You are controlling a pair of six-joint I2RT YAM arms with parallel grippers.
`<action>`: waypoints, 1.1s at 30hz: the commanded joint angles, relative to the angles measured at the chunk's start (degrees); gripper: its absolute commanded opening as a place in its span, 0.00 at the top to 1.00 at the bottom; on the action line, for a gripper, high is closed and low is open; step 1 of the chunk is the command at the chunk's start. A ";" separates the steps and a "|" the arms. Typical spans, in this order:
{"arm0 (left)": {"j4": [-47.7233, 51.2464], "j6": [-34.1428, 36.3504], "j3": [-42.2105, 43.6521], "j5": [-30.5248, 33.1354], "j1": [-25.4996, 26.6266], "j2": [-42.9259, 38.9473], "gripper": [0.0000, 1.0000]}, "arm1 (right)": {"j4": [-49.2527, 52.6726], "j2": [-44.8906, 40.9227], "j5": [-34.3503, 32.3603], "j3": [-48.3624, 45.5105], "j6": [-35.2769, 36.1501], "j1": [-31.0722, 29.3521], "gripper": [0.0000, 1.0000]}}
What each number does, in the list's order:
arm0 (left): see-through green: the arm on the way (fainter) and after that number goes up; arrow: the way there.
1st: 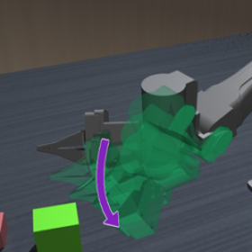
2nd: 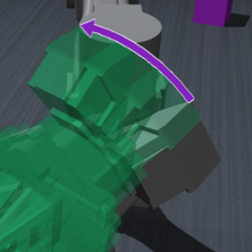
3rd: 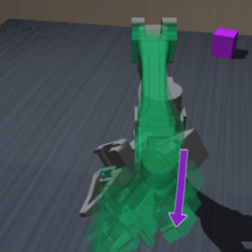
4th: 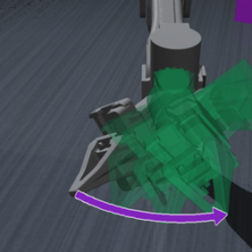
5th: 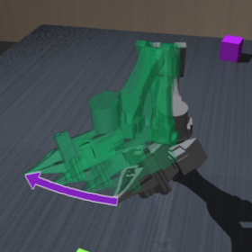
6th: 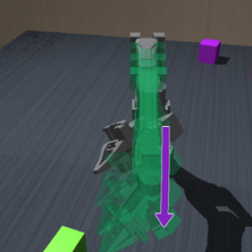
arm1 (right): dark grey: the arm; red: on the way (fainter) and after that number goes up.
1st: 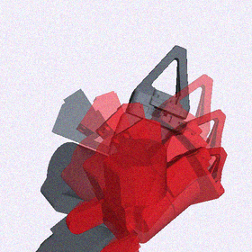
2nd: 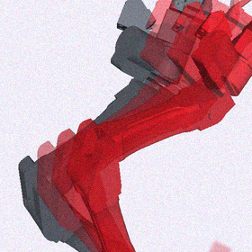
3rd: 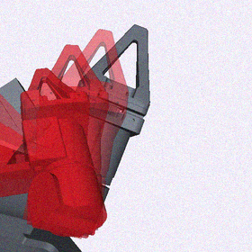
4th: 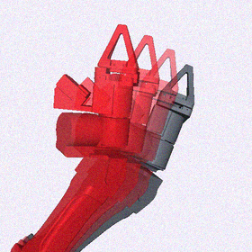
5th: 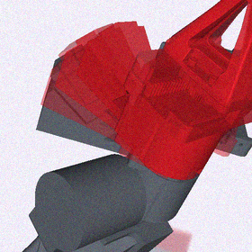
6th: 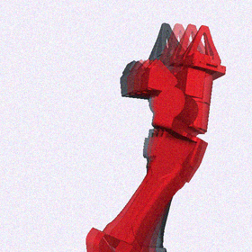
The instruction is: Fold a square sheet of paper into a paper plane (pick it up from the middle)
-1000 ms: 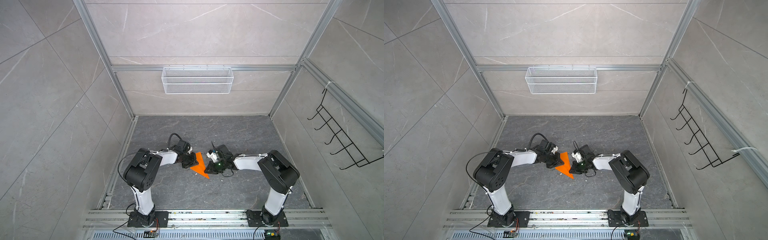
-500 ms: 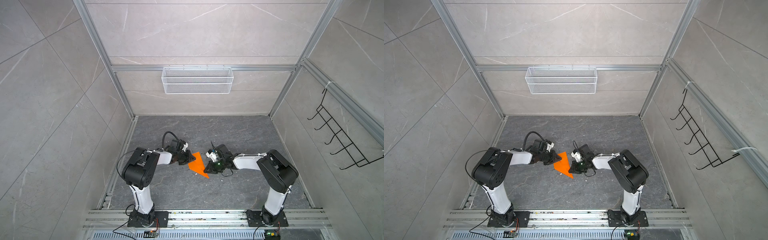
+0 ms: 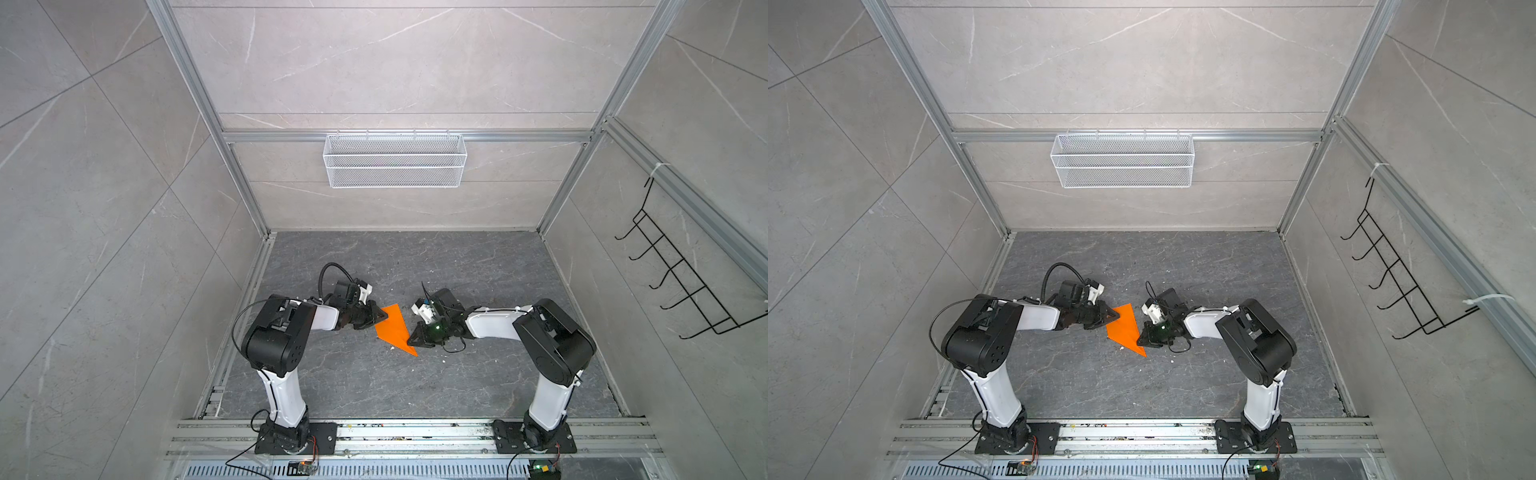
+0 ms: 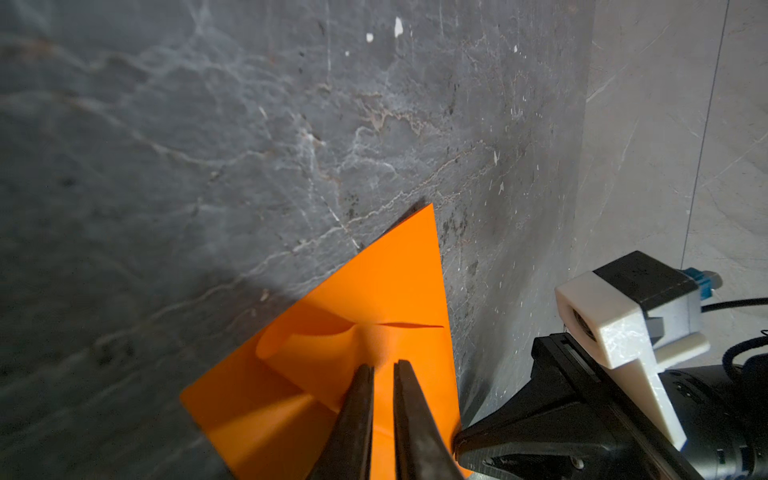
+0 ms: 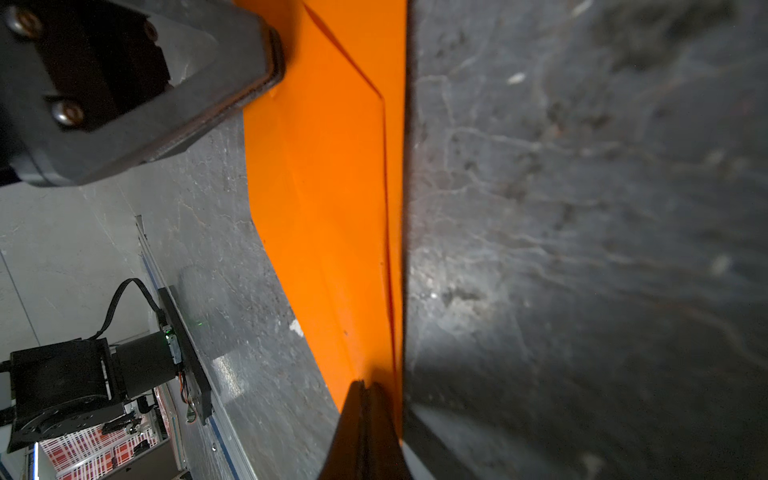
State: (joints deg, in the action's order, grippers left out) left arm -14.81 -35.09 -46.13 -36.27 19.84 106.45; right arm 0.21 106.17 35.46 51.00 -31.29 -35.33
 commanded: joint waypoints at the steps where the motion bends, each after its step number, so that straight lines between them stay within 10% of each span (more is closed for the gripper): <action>1: 1.82 1.87 1.11 2.97 -0.86 2.00 0.87 | 4.54 -0.87 -4.88 0.55 1.82 -0.16 0.94; 33: 2.49 1.70 1.20 0.56 4.88 -7.95 0.73 | 5.97 8.83 -7.67 7.69 -1.36 -2.10 0.94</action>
State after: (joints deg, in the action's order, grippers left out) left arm -11.81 -34.57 -46.37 -35.86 22.35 101.91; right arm 3.20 112.05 32.32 60.64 -31.97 -37.69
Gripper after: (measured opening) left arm 0.272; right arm 0.064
